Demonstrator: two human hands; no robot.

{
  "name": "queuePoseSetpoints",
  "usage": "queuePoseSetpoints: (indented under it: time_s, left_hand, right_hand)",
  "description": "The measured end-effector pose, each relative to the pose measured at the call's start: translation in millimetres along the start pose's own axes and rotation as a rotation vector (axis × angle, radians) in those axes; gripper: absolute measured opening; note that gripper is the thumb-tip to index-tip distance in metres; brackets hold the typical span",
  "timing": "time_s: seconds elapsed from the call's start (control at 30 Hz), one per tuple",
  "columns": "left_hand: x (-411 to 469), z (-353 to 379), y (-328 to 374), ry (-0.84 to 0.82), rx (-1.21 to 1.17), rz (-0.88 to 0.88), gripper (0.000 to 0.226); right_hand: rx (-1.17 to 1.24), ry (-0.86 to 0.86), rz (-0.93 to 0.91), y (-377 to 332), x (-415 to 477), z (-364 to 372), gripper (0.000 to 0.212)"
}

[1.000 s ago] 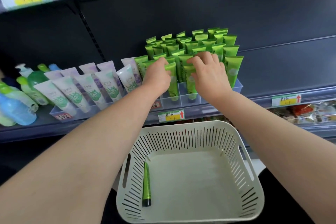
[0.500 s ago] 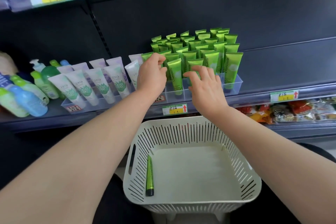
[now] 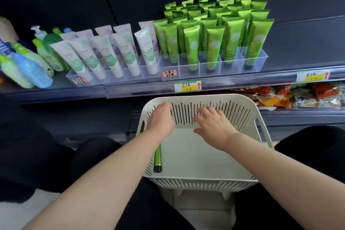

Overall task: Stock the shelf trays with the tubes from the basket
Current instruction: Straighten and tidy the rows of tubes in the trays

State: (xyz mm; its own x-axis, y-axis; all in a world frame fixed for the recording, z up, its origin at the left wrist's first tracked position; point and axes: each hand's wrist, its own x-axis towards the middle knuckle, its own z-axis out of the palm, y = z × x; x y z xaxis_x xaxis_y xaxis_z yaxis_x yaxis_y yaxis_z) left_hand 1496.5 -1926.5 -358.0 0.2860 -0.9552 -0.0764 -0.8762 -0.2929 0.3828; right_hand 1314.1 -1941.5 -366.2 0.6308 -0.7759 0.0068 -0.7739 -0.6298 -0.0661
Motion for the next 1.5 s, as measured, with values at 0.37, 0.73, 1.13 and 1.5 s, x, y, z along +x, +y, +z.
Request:
queuePoseSetpoints:
  time_s: [0.37, 0.73, 1.13, 1.5]
  left_hand:
    - [-13, 75, -51, -0.345, 0.293, -0.166, 0.034]
    - [-4, 102, -55, -0.462, 0.171, -0.254, 0.039]
    - [-5, 112, -66, -0.627, 0.209, -0.237, 0.042]
    - [-2, 119, -58, -0.588, 0.426, 0.097, 0.022]
  right_hand:
    - [0.127, -0.234, 0.067, 7, -13, 46, 0.045]
    - [0.226, -0.276, 0.108, 1, 0, 52, 0.043]
    - [0.247, -0.344, 0.148, 2, -1, 59, 0.043]
    - [0.222, -0.396, 0.14, 2, -1, 61, 0.043]
